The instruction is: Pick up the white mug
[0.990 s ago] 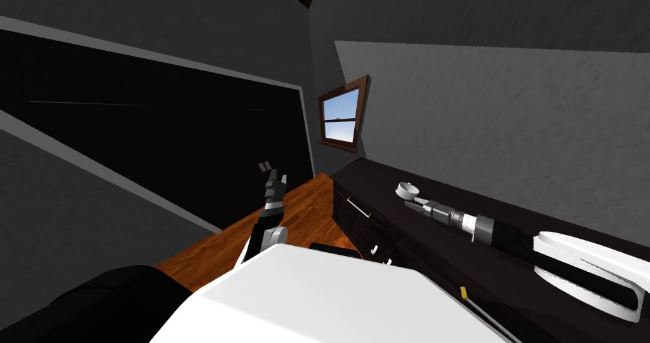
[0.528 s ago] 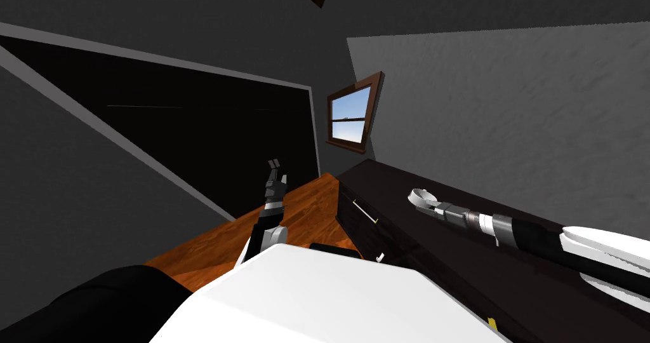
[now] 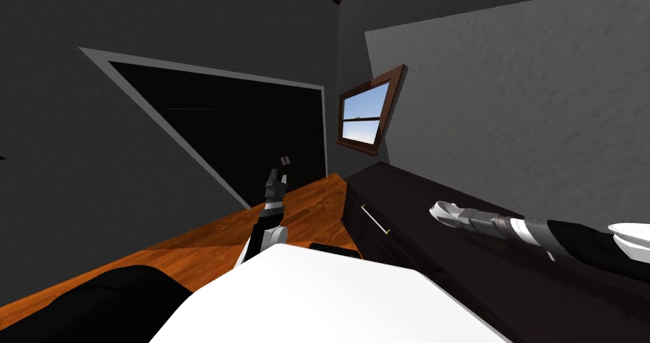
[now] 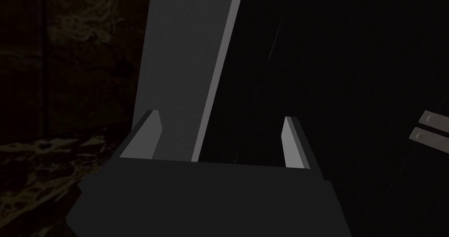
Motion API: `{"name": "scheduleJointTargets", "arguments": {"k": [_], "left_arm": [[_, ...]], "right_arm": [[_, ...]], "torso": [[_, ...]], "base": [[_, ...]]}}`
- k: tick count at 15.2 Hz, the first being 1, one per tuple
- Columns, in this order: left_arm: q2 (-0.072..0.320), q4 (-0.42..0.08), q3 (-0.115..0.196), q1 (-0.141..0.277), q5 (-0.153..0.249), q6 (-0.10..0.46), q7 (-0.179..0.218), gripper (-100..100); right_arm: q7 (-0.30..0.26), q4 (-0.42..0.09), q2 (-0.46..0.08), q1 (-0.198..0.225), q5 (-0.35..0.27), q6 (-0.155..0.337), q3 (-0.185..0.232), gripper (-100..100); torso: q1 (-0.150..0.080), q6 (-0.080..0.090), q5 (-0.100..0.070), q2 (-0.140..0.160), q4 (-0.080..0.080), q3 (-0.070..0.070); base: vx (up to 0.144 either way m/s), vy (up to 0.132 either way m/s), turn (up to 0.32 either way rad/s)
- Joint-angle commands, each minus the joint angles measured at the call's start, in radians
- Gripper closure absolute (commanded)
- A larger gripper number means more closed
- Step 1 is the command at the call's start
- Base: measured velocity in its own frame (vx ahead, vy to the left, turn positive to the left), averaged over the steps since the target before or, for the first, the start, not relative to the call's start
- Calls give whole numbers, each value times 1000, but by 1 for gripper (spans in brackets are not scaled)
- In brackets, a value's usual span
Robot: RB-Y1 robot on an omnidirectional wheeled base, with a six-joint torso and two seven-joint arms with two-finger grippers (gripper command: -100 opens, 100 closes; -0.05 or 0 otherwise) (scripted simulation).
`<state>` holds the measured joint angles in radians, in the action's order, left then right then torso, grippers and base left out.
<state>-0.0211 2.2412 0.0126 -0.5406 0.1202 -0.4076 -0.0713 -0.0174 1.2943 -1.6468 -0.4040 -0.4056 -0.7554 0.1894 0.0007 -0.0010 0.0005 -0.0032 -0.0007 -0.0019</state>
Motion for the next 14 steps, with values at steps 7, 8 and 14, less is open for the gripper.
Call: {"name": "scheduleJointTargets", "arguments": {"k": [7,8,14], "left_arm": [[0,0,0,0,0,0,0,0],[0,0,0,0,0,0,0,0],[0,0,0,0,0,0,0,0]], "right_arm": [[-20,-86,-108,-32,-61,-42,98,-100],[-25,-101,-128,-45,-73,-51,122,-100],[-43,-146,-187,-95,-118,-83,213,-100]], "torso": [[0,2,0,1,0,0],[0,1,0,1,0,1],[0,1,-1,-1,0,0]], "base": [[29,-1,160],[31,6,281],[41,-2,206]]}}
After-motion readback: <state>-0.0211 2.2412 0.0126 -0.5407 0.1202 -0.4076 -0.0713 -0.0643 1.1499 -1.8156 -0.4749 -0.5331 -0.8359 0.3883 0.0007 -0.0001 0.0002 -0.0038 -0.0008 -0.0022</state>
